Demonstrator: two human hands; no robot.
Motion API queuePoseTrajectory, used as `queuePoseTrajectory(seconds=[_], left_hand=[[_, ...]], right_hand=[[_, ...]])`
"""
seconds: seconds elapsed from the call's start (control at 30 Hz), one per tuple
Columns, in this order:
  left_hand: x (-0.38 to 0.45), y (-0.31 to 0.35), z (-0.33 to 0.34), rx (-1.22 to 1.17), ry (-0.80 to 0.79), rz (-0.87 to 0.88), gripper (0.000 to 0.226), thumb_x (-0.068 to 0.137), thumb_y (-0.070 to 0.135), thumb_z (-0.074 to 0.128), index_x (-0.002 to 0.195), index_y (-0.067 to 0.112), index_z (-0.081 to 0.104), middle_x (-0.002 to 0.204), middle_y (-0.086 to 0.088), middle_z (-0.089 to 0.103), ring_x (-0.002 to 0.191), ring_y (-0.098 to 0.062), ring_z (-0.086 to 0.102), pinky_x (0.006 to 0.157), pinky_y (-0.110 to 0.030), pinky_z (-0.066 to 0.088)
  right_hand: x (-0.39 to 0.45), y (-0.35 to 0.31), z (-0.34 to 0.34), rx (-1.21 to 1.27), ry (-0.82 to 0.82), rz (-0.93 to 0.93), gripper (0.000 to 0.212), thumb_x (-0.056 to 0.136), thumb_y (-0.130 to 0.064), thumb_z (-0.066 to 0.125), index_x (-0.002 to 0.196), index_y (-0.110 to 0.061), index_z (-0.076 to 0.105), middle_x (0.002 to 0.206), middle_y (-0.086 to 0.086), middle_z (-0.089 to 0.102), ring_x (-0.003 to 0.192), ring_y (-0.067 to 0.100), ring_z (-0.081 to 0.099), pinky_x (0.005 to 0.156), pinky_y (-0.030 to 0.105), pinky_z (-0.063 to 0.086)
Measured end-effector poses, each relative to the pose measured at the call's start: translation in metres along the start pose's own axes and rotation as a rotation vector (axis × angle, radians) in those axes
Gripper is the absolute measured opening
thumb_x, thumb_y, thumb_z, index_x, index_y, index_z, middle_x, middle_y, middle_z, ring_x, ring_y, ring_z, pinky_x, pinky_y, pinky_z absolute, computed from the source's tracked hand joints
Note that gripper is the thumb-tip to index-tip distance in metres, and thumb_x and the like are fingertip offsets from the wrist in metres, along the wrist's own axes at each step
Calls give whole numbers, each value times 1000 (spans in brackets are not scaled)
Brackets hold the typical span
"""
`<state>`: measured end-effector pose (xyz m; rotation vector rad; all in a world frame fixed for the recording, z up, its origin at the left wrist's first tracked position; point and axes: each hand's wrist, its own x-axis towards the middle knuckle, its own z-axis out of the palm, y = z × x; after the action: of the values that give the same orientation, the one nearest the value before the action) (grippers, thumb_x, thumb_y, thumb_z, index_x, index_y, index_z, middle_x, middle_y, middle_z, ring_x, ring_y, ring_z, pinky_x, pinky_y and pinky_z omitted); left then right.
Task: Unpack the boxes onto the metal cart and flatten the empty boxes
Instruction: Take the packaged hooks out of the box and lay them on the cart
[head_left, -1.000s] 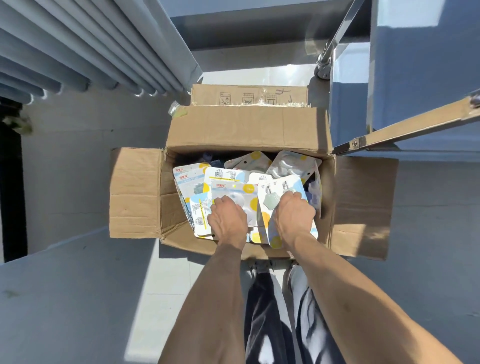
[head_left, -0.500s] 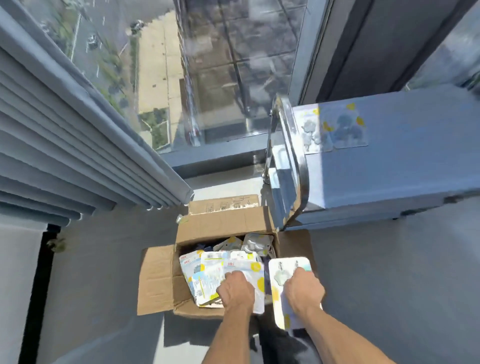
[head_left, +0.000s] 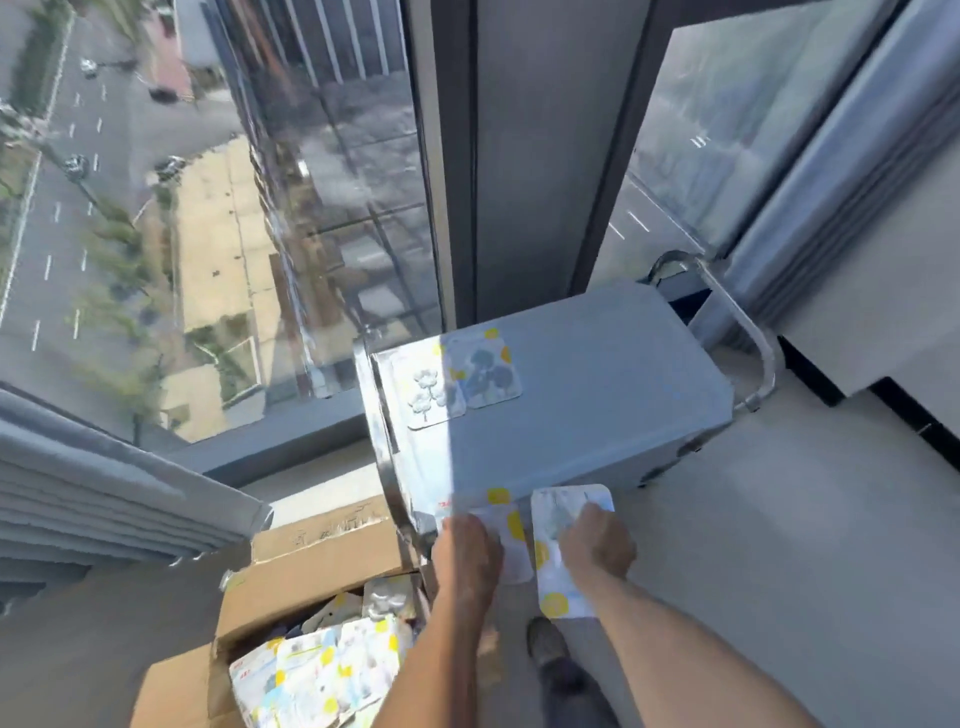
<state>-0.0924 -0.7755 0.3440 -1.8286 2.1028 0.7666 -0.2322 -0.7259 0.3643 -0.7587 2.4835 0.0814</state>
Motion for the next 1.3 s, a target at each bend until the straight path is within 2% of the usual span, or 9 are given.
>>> queuePoseTrajectory(seconds=[0.13,0.3,0.5,0.6,0.7,0.93,1.03,1.17,1.3], left_hand=[[79,38,0,-43,100,-86,29,92,23,52,106,4,68,111,-17,67,101,-31,67,81,-35,51],[153,52,3,-9,126,-176,28,94,24,55,109,4,69,115,-17,65,106,-33,64,84,-36,51],[191,43,20,82,102,-270,32,98,25,47,118,5,62,120,-12,60,113,-28,57,79,-36,49],[203,33,28,116,86,-380,36,97,27,46,126,8,55,121,-11,55,109,-28,58,70,-36,47],[209,26,33,129,114,-434,32,98,29,49,123,9,48,118,-15,51,102,-32,60,66,-35,42],[205,21,29,56,168,-422,30,99,30,46,121,10,47,116,-15,49,102,-33,57,66,-36,36],[187,23,26,13,234,-422,34,97,32,50,123,11,46,117,-14,45,105,-30,50,66,-35,34],[147,22,27,-73,268,-281,22,94,21,50,114,12,49,110,-13,46,98,-32,52,66,-37,35],[101,-2,35,-73,170,-140,13,91,12,47,100,9,56,94,-16,62,82,-39,63,61,-36,39]], right_hand=[[77,-10,-17,34,-4,-52,25,89,-13,49,109,-13,64,113,7,67,105,27,65,81,30,50],[144,-41,-7,45,-5,-182,24,88,-13,52,108,-11,65,114,11,67,107,31,64,85,35,51],[176,-77,16,1,-39,-307,25,91,-16,53,112,-10,65,117,12,65,109,32,63,86,35,49],[187,-95,21,-12,-40,-335,24,91,-15,52,112,-9,64,117,12,65,109,32,63,85,35,49],[196,-107,25,-34,-39,-346,24,92,-14,52,111,-9,64,118,12,65,109,32,63,85,35,48],[201,-117,39,-34,-38,-365,22,95,-11,48,113,-9,62,119,13,63,108,32,63,84,36,49],[189,-116,40,-22,-34,-365,26,96,-10,45,120,-8,54,120,15,61,109,34,61,84,38,48],[162,-101,41,-56,-47,-348,33,95,-13,48,128,-10,47,122,15,55,112,34,57,86,41,46],[130,-83,41,-141,-89,-337,30,94,-17,53,123,-10,54,117,13,61,109,32,61,84,37,48]])
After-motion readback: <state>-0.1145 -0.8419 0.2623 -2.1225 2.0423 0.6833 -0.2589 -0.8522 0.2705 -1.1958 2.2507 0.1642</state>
